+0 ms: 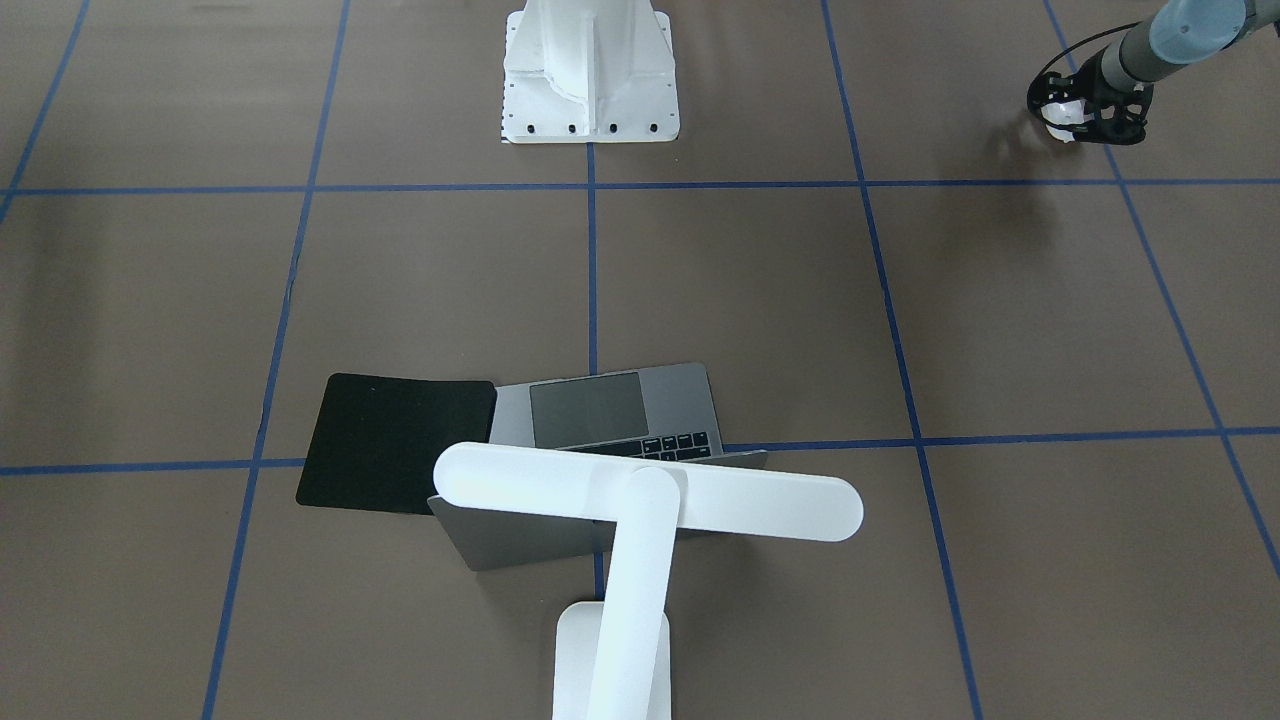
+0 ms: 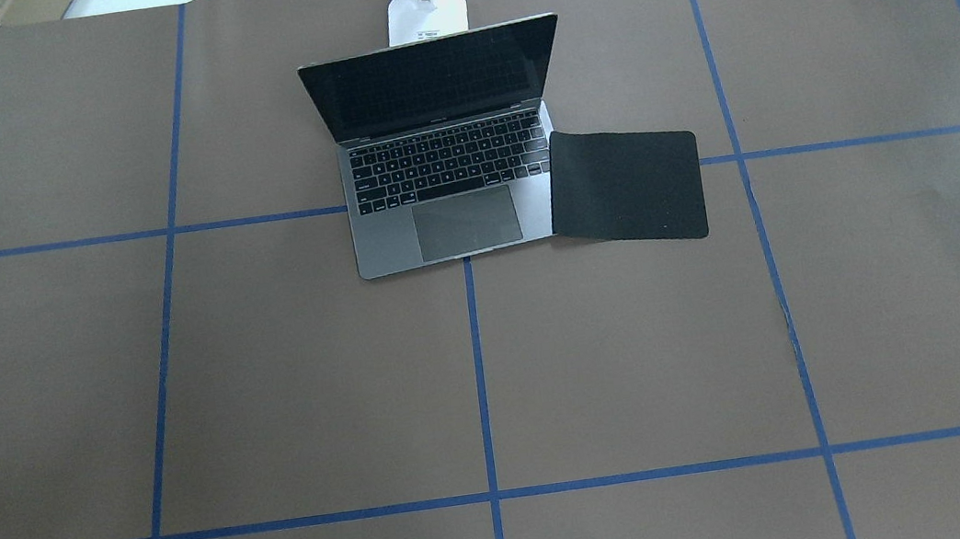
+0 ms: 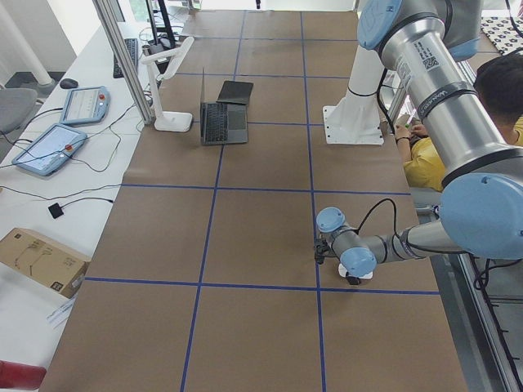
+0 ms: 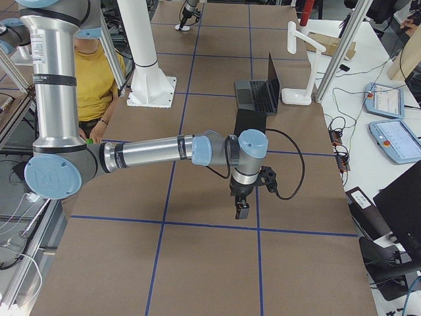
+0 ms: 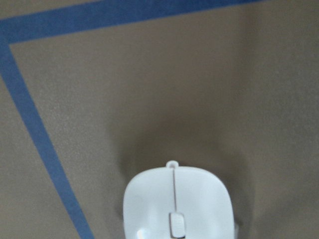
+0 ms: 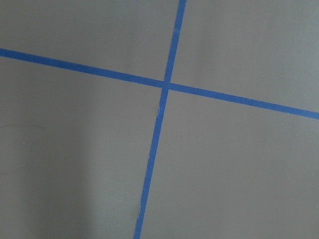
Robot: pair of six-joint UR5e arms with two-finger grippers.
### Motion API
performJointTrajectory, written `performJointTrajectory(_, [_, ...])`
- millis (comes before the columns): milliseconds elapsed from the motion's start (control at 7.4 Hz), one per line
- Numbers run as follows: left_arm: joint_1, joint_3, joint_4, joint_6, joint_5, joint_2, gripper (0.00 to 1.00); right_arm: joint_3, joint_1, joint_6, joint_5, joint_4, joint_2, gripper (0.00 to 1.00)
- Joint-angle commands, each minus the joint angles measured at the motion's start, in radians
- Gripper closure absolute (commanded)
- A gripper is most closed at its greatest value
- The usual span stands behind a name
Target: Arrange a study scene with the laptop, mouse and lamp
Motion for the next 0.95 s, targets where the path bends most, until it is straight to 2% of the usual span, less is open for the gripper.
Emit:
performJointTrajectory(0, [0.002, 0.001, -0.001, 0.001, 0.0, 0.0, 0.45, 0.002, 0.001, 0.001, 0.0, 0.0, 0.001, 0.0])
performJointTrajectory(135, [0.002, -0.001, -0.013, 0.0, 0.0, 0.0, 0.52, 0.002, 0.001, 0.001, 0.0, 0.0, 0.001, 0.0])
performJointTrajectory(270, [0.002, -0.001, -0.016, 0.0, 0.0, 0.001, 0.54, 0.003, 0.001, 0.001, 0.0, 0.0, 0.001, 0.0])
performJointTrajectory(541, [-0.002, -0.01, -0.056, -0.002, -0.027, 0.008, 0.54, 0.005, 0.001, 0.001, 0.0, 0.0, 0.001, 0.0])
performJointTrajectory(811, [-0.007, -0.071, -0.053, -0.018, -0.06, 0.011, 0.54, 0.005, 0.001, 0.001, 0.0, 0.0, 0.003, 0.0])
